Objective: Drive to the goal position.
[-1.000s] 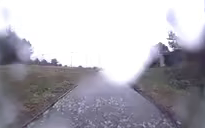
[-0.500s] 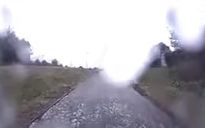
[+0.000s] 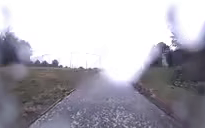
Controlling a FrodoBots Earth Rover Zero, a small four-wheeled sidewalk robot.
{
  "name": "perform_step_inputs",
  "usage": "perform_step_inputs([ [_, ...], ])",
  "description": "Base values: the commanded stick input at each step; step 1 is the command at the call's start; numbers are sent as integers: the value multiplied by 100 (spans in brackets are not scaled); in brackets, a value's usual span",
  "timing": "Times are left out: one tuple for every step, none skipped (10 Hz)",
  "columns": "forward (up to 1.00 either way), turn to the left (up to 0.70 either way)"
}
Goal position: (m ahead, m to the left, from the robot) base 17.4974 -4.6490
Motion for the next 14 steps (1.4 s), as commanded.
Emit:
perform_step_inputs([
  [70, 0],
  [70, 0],
  [70, 0],
  [70, 0],
  [70, 0],
  [70, 0],
  [70, 0],
  [70, 0],
  [70, 0],
  [70, 0],
  [70, 0],
  [70, -9],
  [70, -21],
  [70, -28],
])
